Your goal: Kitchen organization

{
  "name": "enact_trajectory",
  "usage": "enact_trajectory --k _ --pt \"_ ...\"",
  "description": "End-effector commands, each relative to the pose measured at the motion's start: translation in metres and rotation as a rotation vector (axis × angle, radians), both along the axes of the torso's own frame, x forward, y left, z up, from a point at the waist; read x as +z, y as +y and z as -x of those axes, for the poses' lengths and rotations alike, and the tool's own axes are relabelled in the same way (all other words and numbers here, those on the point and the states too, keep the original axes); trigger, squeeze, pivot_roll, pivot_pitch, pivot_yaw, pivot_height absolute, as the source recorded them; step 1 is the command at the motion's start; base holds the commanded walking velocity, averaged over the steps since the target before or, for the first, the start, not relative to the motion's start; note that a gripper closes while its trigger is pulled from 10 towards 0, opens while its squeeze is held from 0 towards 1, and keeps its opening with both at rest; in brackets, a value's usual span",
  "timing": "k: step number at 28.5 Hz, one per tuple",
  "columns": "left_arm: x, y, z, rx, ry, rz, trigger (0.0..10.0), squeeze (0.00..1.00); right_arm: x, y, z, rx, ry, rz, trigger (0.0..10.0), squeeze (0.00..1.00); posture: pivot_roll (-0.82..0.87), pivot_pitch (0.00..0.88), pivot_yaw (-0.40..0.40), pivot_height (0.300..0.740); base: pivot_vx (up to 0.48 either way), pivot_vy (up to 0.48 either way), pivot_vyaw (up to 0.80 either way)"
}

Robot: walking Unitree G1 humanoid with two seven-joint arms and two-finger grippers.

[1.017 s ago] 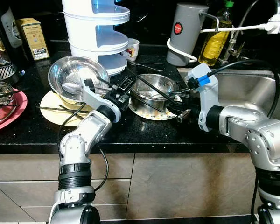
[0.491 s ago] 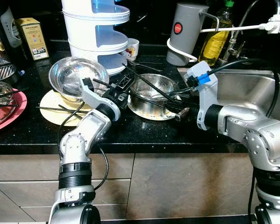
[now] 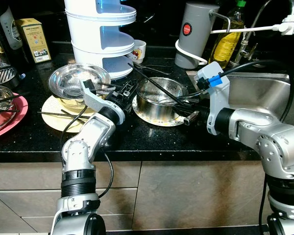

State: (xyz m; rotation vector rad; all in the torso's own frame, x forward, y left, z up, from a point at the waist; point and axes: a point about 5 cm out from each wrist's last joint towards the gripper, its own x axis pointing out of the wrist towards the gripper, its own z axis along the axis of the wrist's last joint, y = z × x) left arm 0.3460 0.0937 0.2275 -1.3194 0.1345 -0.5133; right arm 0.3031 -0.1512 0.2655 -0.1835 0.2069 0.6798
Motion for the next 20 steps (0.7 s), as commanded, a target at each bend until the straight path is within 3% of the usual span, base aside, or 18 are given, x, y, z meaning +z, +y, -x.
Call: enact_trajectory --k 1,10,15,20 --pt "0.005 -0.016 0.001 -0.040 -0.007 0.045 0.0 0.00 0.009 0.000 0.002 0.004 -0.045 -0.015 0.0 0.00 -0.11 0.000 -0.044 0.740 0.000 0.000 0.00" --pt "0.010 -0.014 0.000 -0.031 -0.024 0.039 0.0 0.00 0.013 -0.002 -0.001 -0.017 -0.079 -0.033 0.0 0.00 -0.10 0.000 -0.042 0.740 0.000 0.000 0.00" --pt "0.028 -0.005 0.001 0.006 -0.101 0.025 0.0 0.00 0.028 -0.003 -0.007 -0.049 -0.187 -0.120 0.0 0.00 -0.10 0.000 -0.042 0.740 0.000 0.000 0.00" --pt "0.034 -0.003 0.002 0.012 -0.126 0.026 0.0 0.00 0.032 -0.002 -0.008 -0.049 -0.211 -0.151 0.0 0.00 -0.10 0.000 -0.042 0.740 0.000 0.000 0.00"
